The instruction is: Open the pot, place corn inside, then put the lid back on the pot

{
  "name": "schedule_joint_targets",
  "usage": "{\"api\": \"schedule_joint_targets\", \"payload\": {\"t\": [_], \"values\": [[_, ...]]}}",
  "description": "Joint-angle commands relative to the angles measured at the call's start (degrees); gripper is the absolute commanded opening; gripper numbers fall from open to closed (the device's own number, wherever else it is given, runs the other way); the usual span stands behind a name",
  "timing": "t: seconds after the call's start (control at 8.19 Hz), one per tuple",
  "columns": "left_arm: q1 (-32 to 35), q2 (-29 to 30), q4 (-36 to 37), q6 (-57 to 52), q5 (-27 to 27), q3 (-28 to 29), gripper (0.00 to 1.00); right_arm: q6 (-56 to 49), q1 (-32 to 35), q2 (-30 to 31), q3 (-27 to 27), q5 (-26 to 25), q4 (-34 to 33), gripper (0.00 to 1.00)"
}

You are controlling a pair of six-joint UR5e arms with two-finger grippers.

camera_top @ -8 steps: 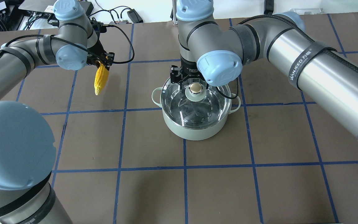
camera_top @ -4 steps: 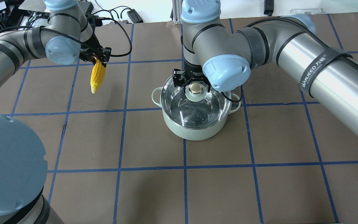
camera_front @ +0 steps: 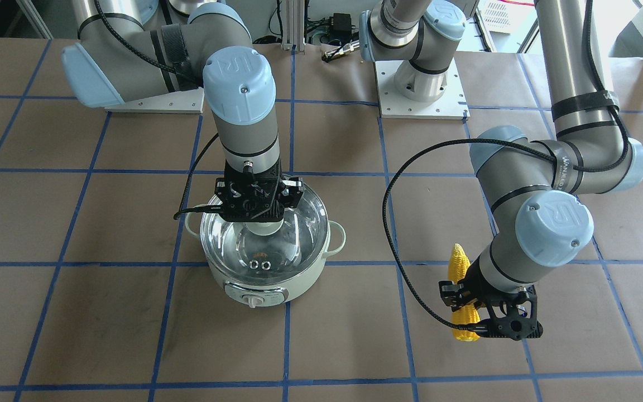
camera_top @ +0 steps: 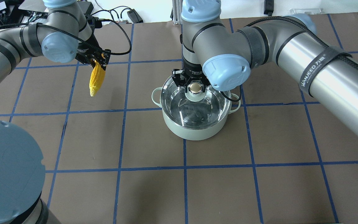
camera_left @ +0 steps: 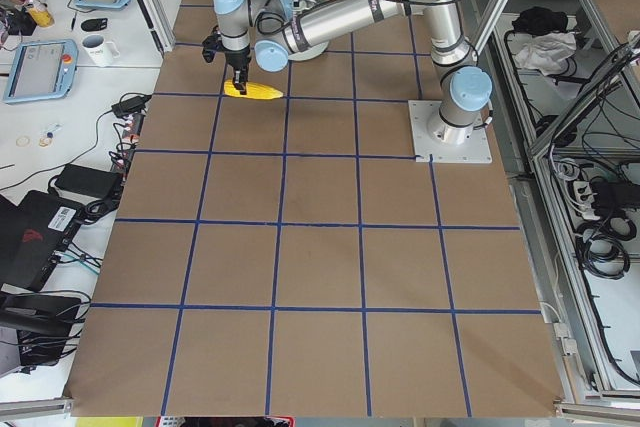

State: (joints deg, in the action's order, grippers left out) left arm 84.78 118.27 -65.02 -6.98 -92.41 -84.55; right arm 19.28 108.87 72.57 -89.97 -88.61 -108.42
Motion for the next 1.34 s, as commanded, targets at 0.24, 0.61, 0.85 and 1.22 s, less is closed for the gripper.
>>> {"api": "schedule_joint_targets", "payload": {"t": [0.24, 0.61, 0.85, 1.22], "values": [[3.4, -3.4, -2.0, 2.4, 0.2, 0.0, 0.00, -0.7, -0.1, 0.0, 0.2, -1.0, 0.0, 0.38], [4.7, -5.7, -3.2, 2.9, 0.9, 0.0, 0.00, -2.3, -1.6, 6.4, 1.7, -4.0, 6.3, 0.25], [8.5, -9.0, -5.1, 4.8, 1.9, 0.0, 0.00, -8.2, -7.8, 11.9, 1.9, -3.3, 13.3, 0.24], [18.6, -10.1, -6.8, 12.6, 2.0, 0.0, 0.00, -18.0, -14.8, 17.0, 1.9, -0.2, 21.2, 0.19]]}}
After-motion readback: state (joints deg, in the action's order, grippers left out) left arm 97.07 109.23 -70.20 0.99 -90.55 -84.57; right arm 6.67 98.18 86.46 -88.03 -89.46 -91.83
